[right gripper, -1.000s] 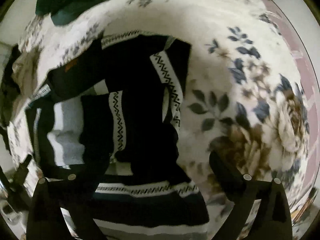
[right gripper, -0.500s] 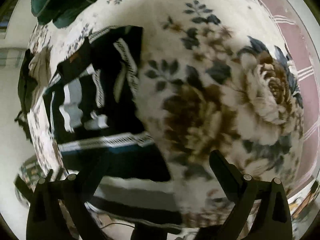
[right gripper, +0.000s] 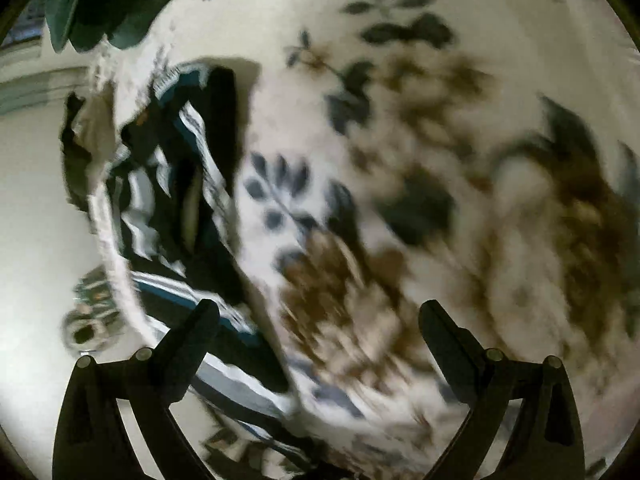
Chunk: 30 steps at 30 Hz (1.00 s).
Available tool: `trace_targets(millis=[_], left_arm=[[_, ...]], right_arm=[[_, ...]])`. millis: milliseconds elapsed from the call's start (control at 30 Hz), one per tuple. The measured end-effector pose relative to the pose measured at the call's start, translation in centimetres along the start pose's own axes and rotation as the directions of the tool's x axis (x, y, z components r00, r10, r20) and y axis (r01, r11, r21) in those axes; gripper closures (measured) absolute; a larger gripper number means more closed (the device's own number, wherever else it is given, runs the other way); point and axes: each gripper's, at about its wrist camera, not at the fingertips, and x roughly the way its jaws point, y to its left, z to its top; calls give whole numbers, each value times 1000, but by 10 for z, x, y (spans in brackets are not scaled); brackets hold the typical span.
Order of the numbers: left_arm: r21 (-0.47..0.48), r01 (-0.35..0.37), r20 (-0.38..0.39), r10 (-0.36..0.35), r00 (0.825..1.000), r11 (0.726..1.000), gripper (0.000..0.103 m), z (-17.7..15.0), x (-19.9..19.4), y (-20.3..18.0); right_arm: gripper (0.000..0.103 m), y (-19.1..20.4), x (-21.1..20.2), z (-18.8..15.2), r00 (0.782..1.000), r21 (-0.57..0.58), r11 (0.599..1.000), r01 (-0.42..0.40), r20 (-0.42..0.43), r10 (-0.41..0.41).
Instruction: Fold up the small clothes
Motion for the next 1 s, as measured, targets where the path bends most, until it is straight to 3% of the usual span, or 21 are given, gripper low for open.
trace_targets(millis=[67, 200, 267, 333, 400, 433, 467, 500, 533, 733, 867, 1000], left_arm=[[-23, -13, 40, 14, 999, 1000, 95, 0, -3, 3], [-105, 33, 117, -20, 993, 994, 97, -3, -31, 28], [-112, 43, 139, -27, 990, 993, 97, -5, -45, 36], [-116, 49, 164, -30, 986, 992, 97, -9, -64, 44], [-136, 66, 182, -40, 982, 989, 97, -13, -81, 56], [-142, 75, 189, -47, 981, 987, 97, -14, -87, 62], [-150, 77, 199, -46, 979, 986, 97, -18, -94, 68], [-160, 84, 218, -47, 975, 984, 97, -21, -105, 78], [-165, 87, 227, -48, 973, 982, 97, -25, -109, 79], [-242, 137, 308, -58, 950, 960, 97, -28, -149, 159], [-330, 214, 359, -87, 929, 919, 97, -31, -165, 233], [-404, 280, 385, -116, 915, 871, 97, -40, -161, 306]], right_arm=[[2, 3, 8, 21, 997, 16, 997, -79, 4, 79], [2, 15, 27, 66, 973, 71, 971, -228, 41, 226], [4, 25, 40, 85, 964, 91, 960, -266, 49, 262], [20, 33, 52, 99, 960, 103, 955, -279, 45, 275], [53, 46, 65, 109, 957, 109, 951, -290, 23, 290], [62, 53, 67, 110, 959, 97, 954, -284, 20, 283], [84, 64, 68, 111, 966, 71, 963, -260, 18, 260], [96, 76, 66, 111, 975, 41, 974, -223, 25, 222], [96, 90, 62, 110, 985, 11, 985, -170, 40, 169], [96, 174, 26, 99, 992, -74, 994, -77, 92, 83], [96, 252, 14, 84, 994, -150, 989, -18, 103, 34], [96, 356, 40, 77, 993, -221, 973, 59, 114, -35]])
